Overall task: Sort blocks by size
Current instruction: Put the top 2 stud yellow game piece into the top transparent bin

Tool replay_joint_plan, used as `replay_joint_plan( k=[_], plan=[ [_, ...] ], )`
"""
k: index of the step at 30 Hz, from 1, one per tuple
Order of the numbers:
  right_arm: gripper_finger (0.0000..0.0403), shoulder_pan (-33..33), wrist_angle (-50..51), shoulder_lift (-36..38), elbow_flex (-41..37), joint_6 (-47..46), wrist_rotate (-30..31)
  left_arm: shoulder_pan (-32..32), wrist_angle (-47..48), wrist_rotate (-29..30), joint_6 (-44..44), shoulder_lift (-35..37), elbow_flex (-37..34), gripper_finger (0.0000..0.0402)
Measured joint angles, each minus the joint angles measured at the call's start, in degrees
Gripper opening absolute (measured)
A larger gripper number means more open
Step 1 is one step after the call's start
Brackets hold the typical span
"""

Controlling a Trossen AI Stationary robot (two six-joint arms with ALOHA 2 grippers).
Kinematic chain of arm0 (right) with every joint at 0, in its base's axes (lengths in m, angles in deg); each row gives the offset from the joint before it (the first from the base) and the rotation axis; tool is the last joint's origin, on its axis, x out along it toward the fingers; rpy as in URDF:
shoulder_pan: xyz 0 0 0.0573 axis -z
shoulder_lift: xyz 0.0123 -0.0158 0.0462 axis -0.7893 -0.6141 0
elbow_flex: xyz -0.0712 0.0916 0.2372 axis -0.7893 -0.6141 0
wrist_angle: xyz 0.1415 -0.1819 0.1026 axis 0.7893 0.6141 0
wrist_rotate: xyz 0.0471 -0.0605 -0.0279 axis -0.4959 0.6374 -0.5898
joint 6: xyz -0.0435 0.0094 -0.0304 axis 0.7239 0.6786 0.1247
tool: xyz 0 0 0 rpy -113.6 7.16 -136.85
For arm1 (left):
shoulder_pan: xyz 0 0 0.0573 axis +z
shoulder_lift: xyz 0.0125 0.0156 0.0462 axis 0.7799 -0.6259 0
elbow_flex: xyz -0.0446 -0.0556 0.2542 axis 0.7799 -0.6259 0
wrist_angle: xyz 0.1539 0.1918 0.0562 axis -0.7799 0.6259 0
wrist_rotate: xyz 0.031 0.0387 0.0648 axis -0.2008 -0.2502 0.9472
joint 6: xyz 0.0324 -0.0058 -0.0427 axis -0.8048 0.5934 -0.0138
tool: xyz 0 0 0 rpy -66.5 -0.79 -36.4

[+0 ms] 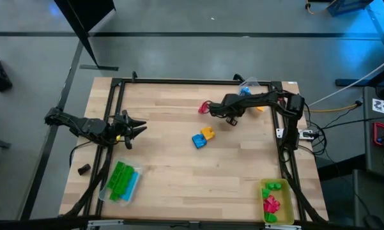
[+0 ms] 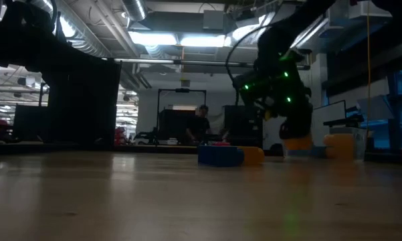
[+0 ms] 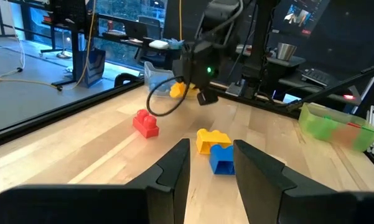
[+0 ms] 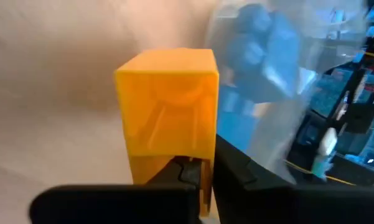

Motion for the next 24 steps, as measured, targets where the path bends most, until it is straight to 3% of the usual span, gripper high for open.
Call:
replay_joint_plan(
  k=[13,18,24],
  plan=[
    [0.0015,0.10,15.79,0.00,14.05,5.82,3.88,0.00,0.00,0.01,0.01,0.00,0.01,0.0107],
    [0.0012,1.40,18.99,0.02,15.42,7.25,9.72,0.00,0.00,0.00,0.00,0.00,0.00,0.0107],
    [0.0030,7.12,19.07,0.02,15.38,7.26,9.51,0.00,0.00,0.02,0.00,0.00,0.00,0.0107]
  ],
)
